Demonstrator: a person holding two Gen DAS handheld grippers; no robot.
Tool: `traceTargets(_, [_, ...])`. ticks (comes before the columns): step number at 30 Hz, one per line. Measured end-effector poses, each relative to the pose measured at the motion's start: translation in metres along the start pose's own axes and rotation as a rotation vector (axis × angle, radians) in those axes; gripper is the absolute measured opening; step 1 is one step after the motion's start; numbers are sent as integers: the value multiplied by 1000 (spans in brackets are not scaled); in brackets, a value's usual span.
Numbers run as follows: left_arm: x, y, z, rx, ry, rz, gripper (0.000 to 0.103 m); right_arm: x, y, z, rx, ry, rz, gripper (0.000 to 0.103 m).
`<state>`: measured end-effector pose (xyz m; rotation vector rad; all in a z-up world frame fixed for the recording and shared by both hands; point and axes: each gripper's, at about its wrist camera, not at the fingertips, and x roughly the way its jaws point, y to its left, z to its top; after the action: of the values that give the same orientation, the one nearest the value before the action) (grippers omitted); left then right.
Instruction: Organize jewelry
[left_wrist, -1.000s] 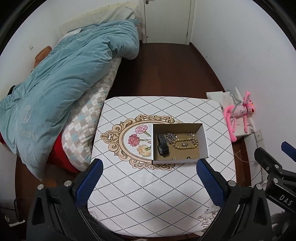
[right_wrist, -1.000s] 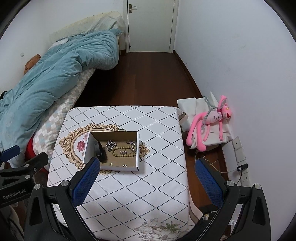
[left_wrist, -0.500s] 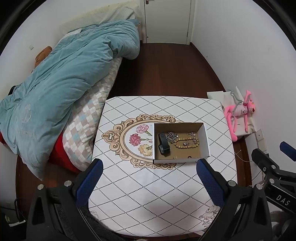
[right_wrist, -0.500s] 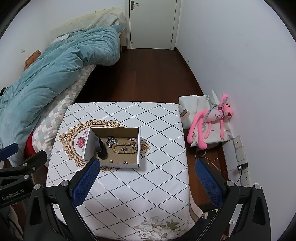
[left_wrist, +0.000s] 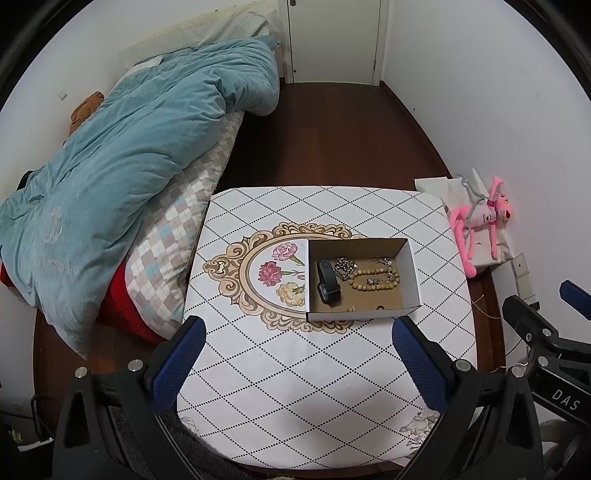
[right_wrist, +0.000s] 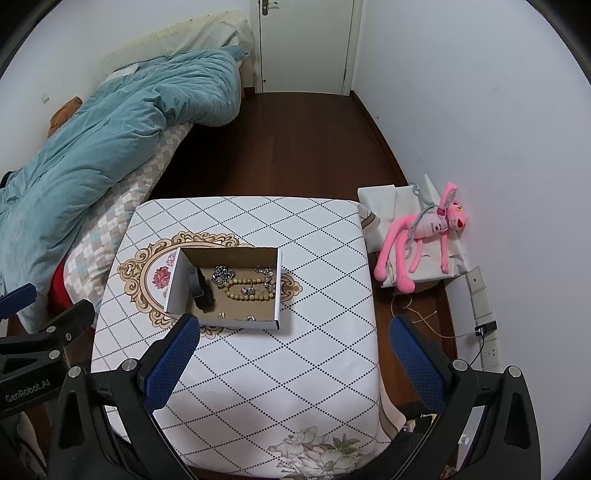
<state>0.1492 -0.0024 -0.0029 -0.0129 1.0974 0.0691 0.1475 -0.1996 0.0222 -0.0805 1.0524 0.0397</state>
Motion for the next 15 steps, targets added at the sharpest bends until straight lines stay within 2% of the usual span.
traceTargets(15, [3, 0, -4, 8, -1, -4, 103, -1, -1, -2, -2, 2, -4, 103])
